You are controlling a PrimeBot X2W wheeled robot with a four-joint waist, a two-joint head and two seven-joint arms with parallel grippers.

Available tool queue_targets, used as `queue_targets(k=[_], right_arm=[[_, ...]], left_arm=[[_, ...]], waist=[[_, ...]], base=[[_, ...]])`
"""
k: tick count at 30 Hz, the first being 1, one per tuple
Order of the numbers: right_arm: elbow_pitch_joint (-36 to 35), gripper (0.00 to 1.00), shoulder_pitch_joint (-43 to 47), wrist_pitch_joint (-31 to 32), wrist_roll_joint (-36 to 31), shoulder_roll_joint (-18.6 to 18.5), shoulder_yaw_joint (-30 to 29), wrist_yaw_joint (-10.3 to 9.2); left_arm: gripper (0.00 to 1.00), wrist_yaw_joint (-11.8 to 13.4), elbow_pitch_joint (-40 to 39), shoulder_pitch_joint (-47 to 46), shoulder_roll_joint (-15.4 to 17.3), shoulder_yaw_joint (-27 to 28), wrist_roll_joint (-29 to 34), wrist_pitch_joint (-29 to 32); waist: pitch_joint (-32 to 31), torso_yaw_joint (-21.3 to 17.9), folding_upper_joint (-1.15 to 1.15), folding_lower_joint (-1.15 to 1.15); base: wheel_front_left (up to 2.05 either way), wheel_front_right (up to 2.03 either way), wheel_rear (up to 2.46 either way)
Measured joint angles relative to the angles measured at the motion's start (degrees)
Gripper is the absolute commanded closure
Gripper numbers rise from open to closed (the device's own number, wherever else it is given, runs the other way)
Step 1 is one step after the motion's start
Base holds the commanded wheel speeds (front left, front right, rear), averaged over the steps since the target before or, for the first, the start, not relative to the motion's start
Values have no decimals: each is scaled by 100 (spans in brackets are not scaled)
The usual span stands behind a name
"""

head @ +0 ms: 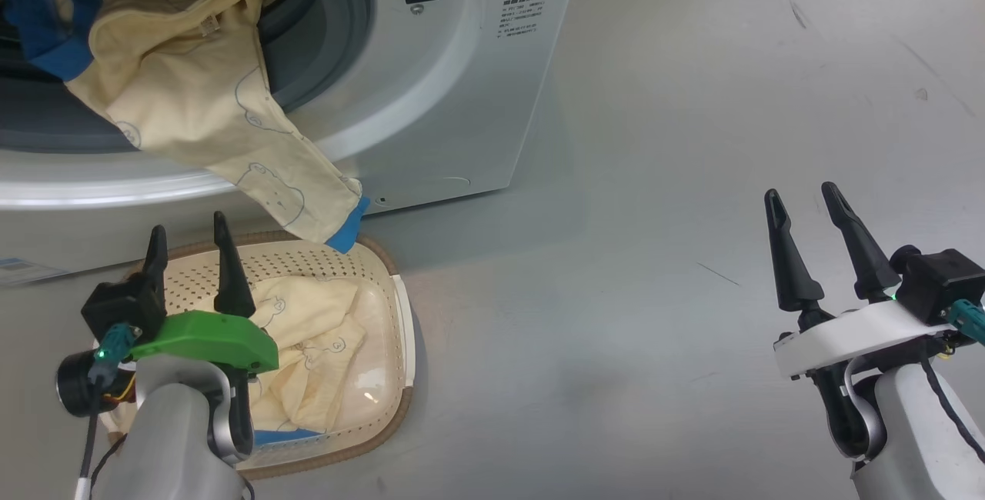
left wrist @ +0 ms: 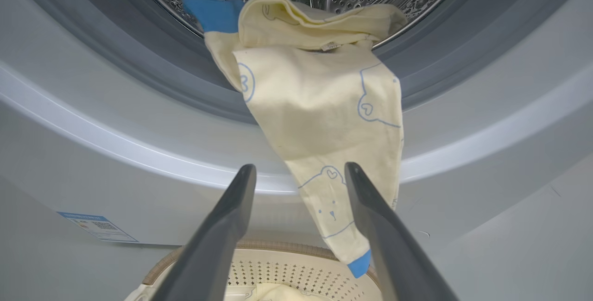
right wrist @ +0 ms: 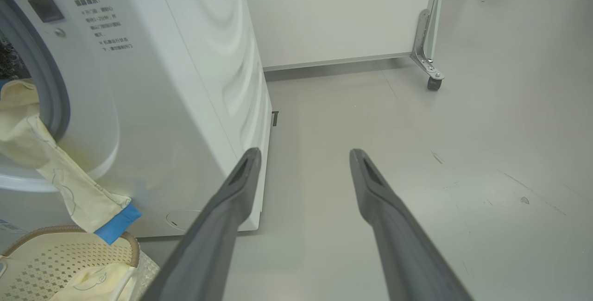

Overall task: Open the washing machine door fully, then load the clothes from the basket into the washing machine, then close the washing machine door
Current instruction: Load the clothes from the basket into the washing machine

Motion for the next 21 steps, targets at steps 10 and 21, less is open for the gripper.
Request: queue_targets(k=[10, 21], right_arm=[[-36, 0, 54, 0, 0, -9, -143, 0], [-52, 0, 49, 0, -25, -32, -133, 0]], left_arm=[[0, 5, -443, 395, 8, -282, -176, 0], [0, 35, -823, 697, 13, -342, -177, 1]], waist=[[52, 83, 0, 0], [95, 174, 0, 0]], base=[[0, 0, 0], [0, 0, 0]])
